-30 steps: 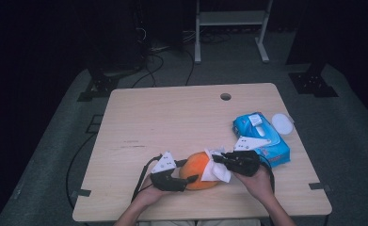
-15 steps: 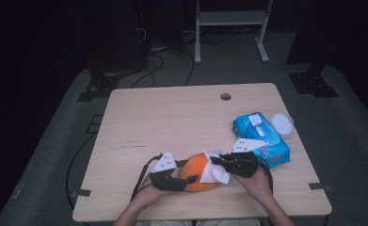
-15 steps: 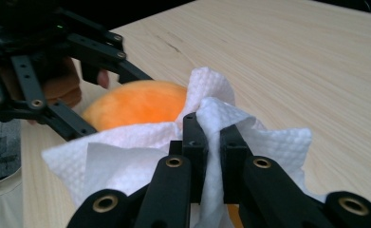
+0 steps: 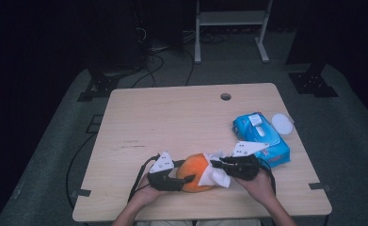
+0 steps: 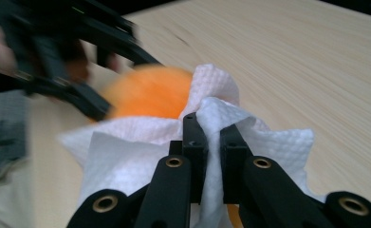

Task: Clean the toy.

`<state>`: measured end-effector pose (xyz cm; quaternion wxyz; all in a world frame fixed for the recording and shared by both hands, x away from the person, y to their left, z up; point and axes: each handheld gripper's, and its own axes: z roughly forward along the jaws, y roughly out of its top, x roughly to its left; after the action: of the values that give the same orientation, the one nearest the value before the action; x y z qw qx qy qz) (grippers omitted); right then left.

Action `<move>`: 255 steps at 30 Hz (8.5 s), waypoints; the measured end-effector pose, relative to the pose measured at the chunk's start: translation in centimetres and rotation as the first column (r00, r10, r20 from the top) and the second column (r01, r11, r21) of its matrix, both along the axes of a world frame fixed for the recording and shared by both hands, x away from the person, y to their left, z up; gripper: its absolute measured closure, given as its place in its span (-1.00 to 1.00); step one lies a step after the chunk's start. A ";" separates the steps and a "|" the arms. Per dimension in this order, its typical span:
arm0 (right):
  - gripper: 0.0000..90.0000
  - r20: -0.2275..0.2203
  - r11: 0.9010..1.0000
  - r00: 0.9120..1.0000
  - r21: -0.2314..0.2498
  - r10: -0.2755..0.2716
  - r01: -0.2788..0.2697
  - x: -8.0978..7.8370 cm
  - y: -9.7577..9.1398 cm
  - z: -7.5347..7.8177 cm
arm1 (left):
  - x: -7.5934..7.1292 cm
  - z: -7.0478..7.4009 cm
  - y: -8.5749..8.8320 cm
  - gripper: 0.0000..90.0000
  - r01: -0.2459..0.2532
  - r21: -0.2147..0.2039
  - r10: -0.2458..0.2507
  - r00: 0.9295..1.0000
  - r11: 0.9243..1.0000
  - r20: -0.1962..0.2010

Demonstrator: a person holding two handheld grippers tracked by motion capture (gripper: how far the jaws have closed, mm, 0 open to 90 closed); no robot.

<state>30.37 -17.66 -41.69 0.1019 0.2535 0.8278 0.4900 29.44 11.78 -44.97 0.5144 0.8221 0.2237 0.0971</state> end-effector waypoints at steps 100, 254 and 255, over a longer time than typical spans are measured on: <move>0.86 0.204 0.997 0.976 -0.009 0.071 -0.071 -2.6 4.4 2.0 | -1.8 2.1 -3.9 -0.34 -0.035 0.093 0.015 0.977 0.995 0.211; 0.85 0.028 0.995 0.998 0.083 -0.052 0.049 0.0 2.4 -0.9 | -0.6 0.8 -1.5 -0.40 -0.078 0.027 0.077 0.995 0.997 0.056; 0.85 0.035 0.995 0.999 0.094 -0.030 0.027 -0.3 2.8 -0.7 | -1.0 0.8 -1.8 -0.35 -0.071 0.044 0.067 0.994 0.996 0.088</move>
<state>30.09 -14.89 -42.39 0.1119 0.2609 0.7983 0.5311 28.48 9.94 -44.15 0.5004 0.8208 0.2274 0.1555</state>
